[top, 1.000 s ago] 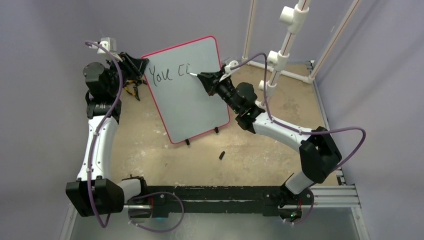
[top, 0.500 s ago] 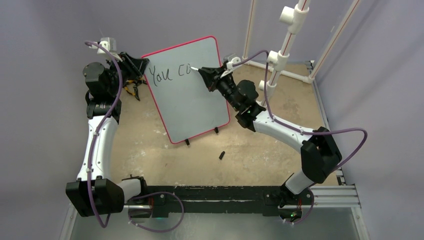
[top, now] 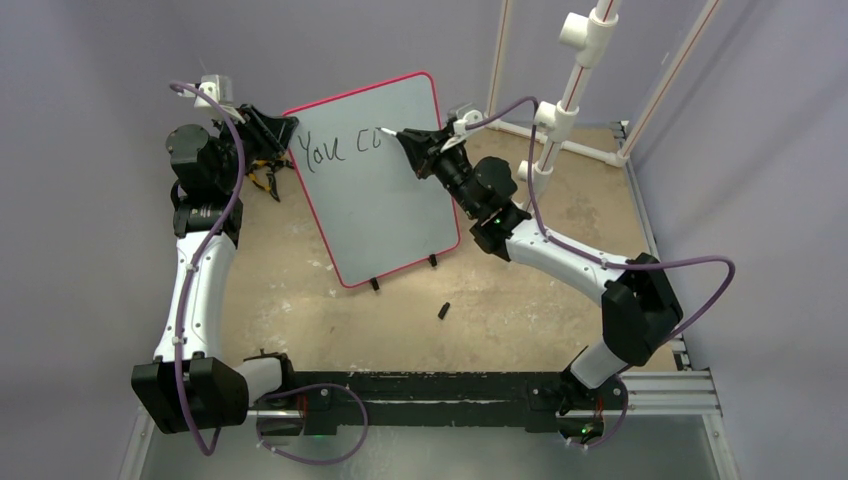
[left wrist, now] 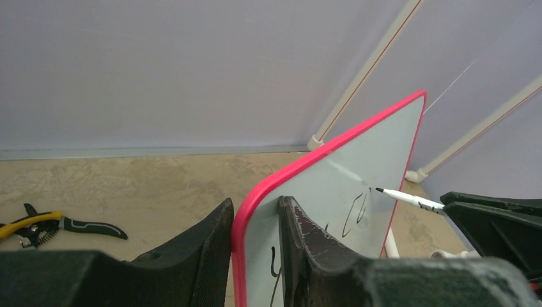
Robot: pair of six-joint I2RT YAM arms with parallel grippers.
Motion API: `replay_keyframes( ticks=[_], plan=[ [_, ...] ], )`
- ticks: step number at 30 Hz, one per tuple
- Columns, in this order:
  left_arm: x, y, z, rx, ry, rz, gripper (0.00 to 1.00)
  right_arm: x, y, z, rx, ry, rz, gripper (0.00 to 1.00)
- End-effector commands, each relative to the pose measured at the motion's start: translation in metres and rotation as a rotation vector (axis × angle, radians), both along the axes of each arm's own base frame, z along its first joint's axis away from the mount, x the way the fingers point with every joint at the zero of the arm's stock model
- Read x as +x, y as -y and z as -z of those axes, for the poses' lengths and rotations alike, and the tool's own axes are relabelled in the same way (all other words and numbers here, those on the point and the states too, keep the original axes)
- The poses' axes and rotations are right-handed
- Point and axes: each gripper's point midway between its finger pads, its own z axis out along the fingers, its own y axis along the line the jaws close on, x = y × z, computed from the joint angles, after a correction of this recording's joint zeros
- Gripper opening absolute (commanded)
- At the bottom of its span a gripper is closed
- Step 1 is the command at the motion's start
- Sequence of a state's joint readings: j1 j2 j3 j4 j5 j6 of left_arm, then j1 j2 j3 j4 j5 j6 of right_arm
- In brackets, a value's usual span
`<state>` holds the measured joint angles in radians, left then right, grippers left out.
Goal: Write a sentence on the whiteboard
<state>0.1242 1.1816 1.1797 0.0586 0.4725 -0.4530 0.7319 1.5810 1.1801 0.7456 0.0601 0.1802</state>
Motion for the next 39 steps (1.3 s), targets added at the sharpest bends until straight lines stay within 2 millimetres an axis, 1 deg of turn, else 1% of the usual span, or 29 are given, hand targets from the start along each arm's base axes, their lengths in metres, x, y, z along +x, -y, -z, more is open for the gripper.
replay_keyframes(
  ticks=[1, 7, 12, 16, 20, 23, 26, 32, 35, 39],
  plan=[
    [-0.001, 0.0, -0.006, 0.003, 0.024, 0.01, 0.29, 0.0, 0.005, -0.002, 0.0, 0.014, 0.012, 0.0],
    [0.0, 0.0, -0.006, 0.002, 0.023, 0.009, 0.29, 0.0, 0.005, 0.011, -0.015, -0.013, 0.012, 0.0],
    [0.0, 0.0, -0.005, 0.002, 0.023, 0.009, 0.29, -0.001, 0.006, 0.016, -0.025, -0.019, 0.011, 0.0],
    [-0.001, 0.0, -0.006, 0.001, 0.024, 0.009, 0.29, -0.003, 0.009, 0.023, -0.031, -0.026, 0.015, 0.0],
    [-0.001, 0.0, -0.005, 0.002, 0.023, 0.01, 0.29, -0.005, 0.013, 0.034, -0.041, -0.047, 0.025, 0.0],
    [-0.001, 0.0, -0.006, 0.002, 0.026, 0.009, 0.29, -0.007, 0.016, 0.037, -0.043, -0.063, 0.031, 0.0],
    [0.0, -0.001, -0.006, 0.001, 0.025, 0.006, 0.29, -0.006, 0.022, 0.028, -0.021, -0.053, 0.056, 0.0],
    [0.0, -0.002, -0.004, 0.002, 0.021, 0.005, 0.29, -0.008, 0.028, -0.003, 0.016, 0.006, 0.078, 0.0],
    [0.001, -0.002, -0.004, 0.001, 0.019, 0.005, 0.29, -0.008, 0.028, -0.016, 0.027, 0.031, 0.08, 0.0],
    [0.001, -0.001, -0.003, -0.002, 0.017, 0.012, 0.29, -0.006, 0.024, -0.026, 0.032, 0.055, 0.07, 0.0]
  ],
)
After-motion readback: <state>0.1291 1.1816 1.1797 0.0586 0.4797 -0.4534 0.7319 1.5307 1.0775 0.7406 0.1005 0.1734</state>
